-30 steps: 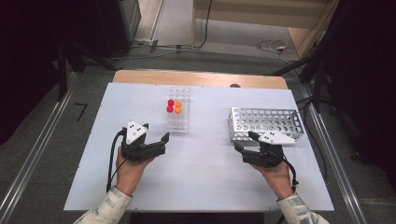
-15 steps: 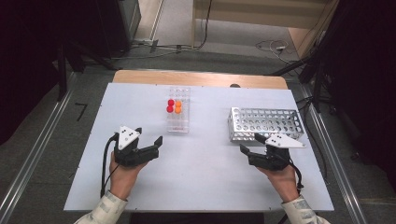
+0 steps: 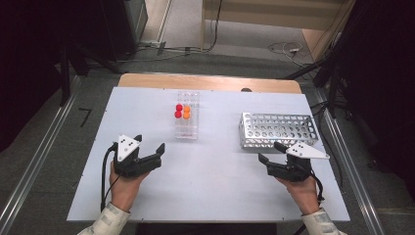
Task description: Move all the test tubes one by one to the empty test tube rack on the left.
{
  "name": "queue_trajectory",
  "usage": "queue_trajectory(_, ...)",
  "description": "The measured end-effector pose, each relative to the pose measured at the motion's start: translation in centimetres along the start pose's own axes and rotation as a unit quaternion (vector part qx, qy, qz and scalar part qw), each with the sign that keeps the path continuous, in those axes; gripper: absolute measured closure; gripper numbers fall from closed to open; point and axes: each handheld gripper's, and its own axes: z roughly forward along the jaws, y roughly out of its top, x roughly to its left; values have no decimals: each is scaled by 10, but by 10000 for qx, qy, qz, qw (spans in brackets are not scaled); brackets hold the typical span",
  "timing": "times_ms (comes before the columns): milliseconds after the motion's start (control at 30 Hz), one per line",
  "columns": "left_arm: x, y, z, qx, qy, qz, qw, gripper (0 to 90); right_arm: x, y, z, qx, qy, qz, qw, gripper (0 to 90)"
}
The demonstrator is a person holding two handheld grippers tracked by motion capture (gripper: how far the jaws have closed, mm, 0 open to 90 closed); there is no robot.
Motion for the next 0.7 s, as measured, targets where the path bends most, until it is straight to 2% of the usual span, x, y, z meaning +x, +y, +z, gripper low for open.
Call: queue_trajectory(700, 16, -13, -8, 170, 117, -174, 9996, 185, -22, -15, -19, -99, -241, 236, 9994, 241)
